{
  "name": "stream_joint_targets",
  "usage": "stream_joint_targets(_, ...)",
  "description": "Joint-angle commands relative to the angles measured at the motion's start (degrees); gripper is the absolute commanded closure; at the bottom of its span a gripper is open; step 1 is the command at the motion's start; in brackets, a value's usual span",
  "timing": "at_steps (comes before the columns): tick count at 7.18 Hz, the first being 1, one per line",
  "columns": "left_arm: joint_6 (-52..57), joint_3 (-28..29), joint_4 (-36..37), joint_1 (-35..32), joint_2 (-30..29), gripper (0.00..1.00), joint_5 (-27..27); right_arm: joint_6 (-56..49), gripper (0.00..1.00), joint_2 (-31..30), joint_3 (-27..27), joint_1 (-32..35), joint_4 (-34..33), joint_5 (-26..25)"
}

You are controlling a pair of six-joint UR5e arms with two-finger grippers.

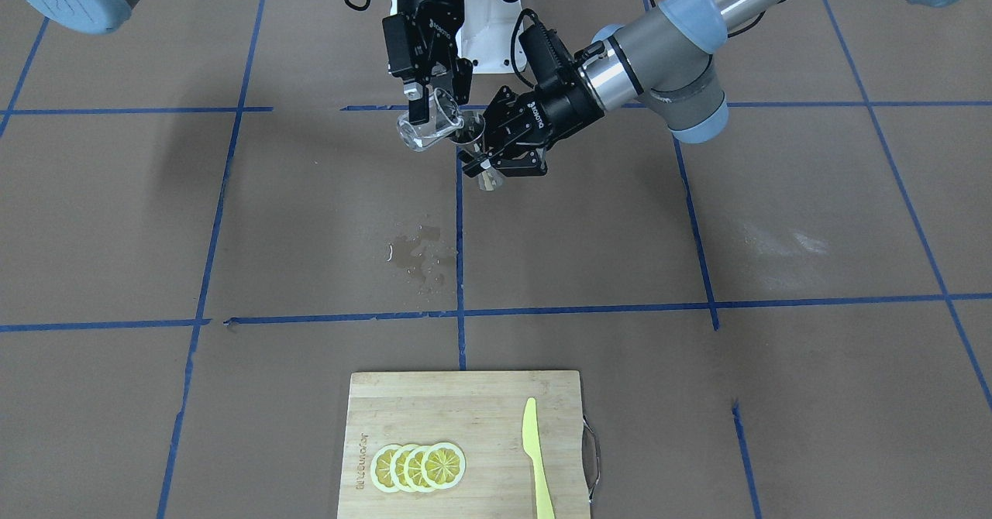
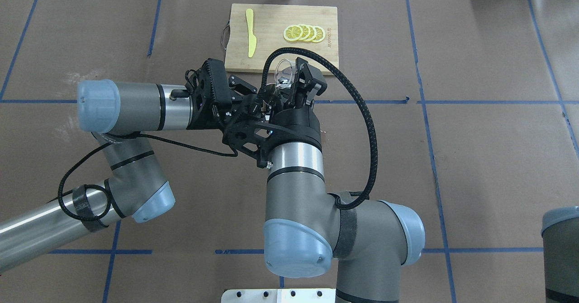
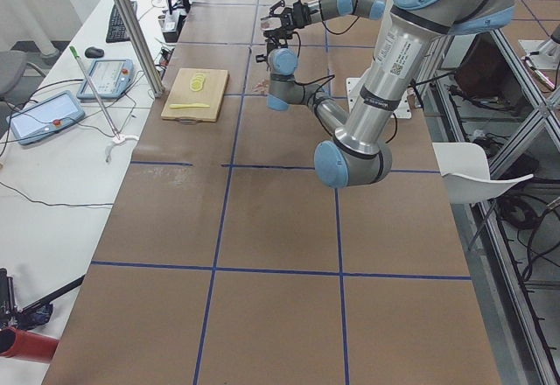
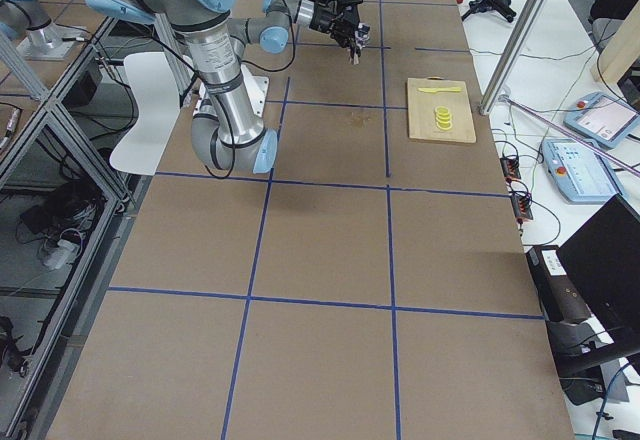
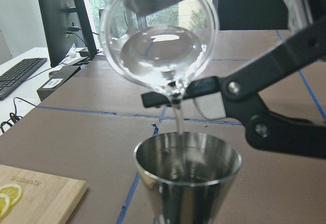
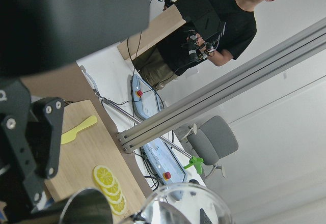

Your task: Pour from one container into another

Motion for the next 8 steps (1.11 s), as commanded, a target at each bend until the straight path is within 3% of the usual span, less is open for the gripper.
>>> stream_joint_targets(1, 0.3, 0.0, 0.0, 0.0, 0.0, 1.0, 0.0, -4.6, 1.0, 0.2, 0.0, 0.0, 0.1, -0.2)
stream_joint_targets(8, 0.3, 0.0, 0.0, 0.0, -0.1, 1.0, 0.0, -8.5, 1.0, 0.2, -0.1, 0.0, 0.0, -1.0)
